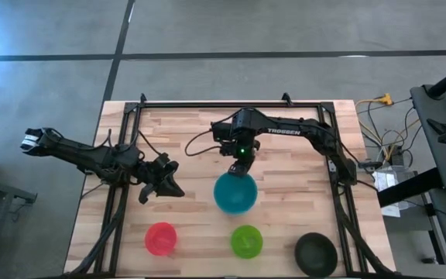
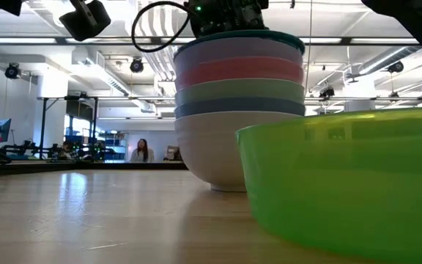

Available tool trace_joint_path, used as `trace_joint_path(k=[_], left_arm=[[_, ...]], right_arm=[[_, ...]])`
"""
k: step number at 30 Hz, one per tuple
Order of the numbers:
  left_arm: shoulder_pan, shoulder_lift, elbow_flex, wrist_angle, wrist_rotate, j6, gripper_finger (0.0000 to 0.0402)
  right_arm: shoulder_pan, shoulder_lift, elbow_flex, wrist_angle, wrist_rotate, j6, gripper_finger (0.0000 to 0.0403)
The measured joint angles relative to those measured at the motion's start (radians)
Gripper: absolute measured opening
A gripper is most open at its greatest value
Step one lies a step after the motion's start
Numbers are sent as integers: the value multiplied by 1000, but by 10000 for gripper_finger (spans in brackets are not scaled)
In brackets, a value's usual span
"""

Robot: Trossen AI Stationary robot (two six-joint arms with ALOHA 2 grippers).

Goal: Nest bowls inside each other
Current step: Stack the blue bowl on top of the purple bowl

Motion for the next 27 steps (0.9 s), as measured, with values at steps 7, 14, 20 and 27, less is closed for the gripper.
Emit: trace_joint_path(k=[7,14,20,27], left_arm=[[0,0,0,1,0,-1,2],[0,0,0,2,-10,-2,2],[0,0,0,15,-31,-4,2],[0,0,1,18,-38,-30,2]], right_arm=[[16,-2,-10,-1,39,0,54],[42,-2,-11,4,91,0,96],[55,-2,-8,4,196,4,132],[56,-26,-1,6,205,-8,183]])
